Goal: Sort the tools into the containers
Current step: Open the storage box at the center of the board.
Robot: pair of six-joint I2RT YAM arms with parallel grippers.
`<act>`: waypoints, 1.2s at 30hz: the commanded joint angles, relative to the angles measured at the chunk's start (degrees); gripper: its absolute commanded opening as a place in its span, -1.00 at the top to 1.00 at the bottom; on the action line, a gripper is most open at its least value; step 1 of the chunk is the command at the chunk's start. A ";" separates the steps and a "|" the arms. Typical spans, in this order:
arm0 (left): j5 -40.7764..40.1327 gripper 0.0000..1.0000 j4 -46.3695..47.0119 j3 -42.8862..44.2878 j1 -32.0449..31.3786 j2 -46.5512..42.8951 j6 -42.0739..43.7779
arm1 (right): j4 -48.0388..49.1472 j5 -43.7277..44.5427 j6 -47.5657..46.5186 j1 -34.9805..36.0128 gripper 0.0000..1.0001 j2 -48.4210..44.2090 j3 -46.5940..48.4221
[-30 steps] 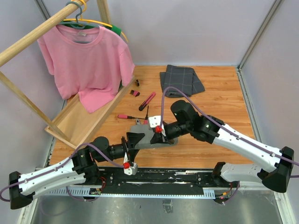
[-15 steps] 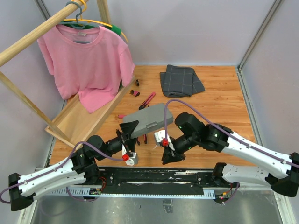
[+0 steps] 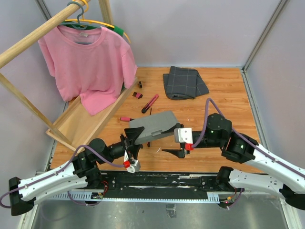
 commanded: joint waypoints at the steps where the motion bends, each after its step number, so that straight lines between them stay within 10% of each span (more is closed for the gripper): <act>1: 3.37 0.99 2.81 1.30 0.08 -0.84 1.13 | 10.63 2.94 -6.31 0.65 -0.24 -0.28 -2.31; 36: 3.12 0.99 3.24 1.03 0.06 -1.70 0.95 | -2.72 3.42 -5.59 0.67 0.26 7.01 0.29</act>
